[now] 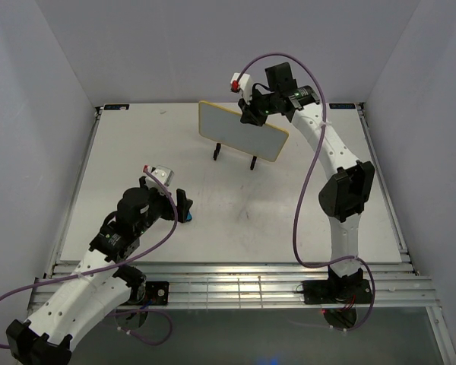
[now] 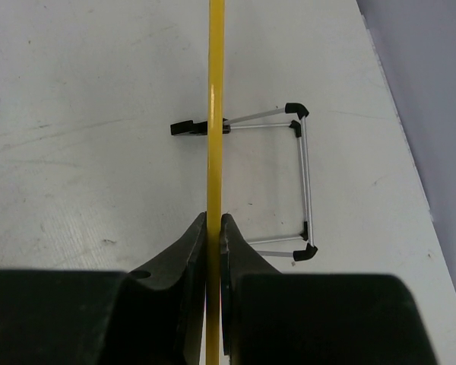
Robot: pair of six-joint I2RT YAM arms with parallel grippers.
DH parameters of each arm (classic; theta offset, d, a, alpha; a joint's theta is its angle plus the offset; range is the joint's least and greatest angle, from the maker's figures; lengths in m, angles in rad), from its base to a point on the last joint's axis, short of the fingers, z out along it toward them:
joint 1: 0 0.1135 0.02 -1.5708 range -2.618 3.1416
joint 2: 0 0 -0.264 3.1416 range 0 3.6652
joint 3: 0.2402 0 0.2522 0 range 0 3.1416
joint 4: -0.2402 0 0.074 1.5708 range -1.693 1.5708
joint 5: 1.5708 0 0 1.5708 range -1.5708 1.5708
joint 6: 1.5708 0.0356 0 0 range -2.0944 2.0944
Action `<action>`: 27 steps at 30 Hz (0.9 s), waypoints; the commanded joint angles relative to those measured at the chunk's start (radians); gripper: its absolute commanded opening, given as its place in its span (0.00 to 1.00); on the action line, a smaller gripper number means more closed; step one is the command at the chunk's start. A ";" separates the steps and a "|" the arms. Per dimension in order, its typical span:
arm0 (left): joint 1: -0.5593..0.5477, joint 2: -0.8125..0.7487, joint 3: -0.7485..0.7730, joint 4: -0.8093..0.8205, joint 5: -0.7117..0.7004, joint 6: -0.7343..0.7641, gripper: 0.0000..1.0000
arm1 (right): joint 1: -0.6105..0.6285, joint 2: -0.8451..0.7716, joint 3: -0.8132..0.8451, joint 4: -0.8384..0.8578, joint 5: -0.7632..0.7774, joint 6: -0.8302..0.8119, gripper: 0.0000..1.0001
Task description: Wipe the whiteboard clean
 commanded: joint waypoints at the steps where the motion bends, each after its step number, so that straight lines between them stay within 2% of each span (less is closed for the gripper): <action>1: 0.001 -0.012 0.017 0.020 0.031 -0.011 0.98 | -0.007 0.012 0.062 0.051 -0.069 -0.032 0.08; 18: 0.001 0.000 0.018 0.024 0.074 -0.003 0.98 | -0.010 0.079 0.062 0.048 -0.060 -0.031 0.08; 20: 0.001 0.003 0.017 0.024 0.078 -0.003 0.98 | -0.010 0.073 0.053 0.059 -0.040 -0.031 0.14; 24: 0.001 0.009 0.018 0.026 0.084 -0.003 0.98 | -0.010 0.070 0.024 0.094 -0.030 -0.019 0.35; 27: 0.001 0.014 0.018 0.024 0.091 -0.002 0.98 | -0.010 0.078 -0.002 0.143 -0.005 -0.011 0.34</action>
